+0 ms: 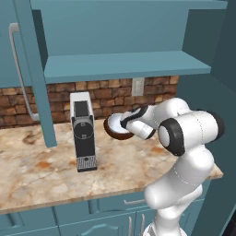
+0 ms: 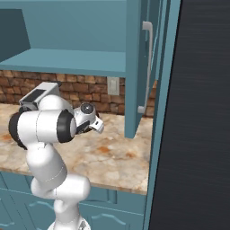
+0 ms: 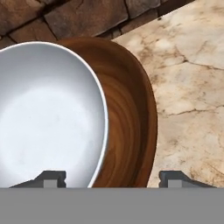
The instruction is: Pick up the bowls on the counter and stack them on top of one another in the open cabinet. Place the smaller bowl on top of the larger bowl.
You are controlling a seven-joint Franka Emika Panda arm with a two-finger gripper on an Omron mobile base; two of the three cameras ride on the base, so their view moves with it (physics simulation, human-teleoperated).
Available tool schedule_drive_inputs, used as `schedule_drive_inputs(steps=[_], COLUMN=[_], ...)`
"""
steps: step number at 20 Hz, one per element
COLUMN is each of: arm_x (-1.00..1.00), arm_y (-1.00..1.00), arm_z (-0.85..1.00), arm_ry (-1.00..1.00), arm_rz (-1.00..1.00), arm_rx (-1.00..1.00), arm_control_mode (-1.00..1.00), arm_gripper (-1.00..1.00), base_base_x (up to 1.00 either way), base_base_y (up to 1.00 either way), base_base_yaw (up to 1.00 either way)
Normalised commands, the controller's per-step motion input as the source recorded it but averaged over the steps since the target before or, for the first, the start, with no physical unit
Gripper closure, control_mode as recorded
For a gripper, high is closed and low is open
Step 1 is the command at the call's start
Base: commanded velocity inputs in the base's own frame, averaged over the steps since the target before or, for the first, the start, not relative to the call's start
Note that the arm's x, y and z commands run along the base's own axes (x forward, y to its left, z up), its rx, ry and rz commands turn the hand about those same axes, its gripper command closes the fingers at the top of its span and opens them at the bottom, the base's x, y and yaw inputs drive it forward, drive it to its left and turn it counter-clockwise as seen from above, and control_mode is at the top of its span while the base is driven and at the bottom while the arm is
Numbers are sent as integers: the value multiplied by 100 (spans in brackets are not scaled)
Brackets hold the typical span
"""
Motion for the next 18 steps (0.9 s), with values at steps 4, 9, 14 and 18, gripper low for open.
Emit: schedule_drive_inputs(steps=[4, 9, 14, 18], arm_x=[0, 0, 0, -2], arm_y=[0, 0, 0, 0], arm_z=[0, 0, 13, 54], arm_ry=[0, 0, 0, -1], arm_rz=[0, 0, -1, -5], arm_rx=[0, 0, 0, 0], arm_control_mode=[-100, -100, -100, -100], arm_gripper=[100, 100, 100, 100], base_base_x=[0, 0, 0, 0], base_base_y=[0, 0, 0, 0], base_base_yaw=[0, 0, 0, 0])
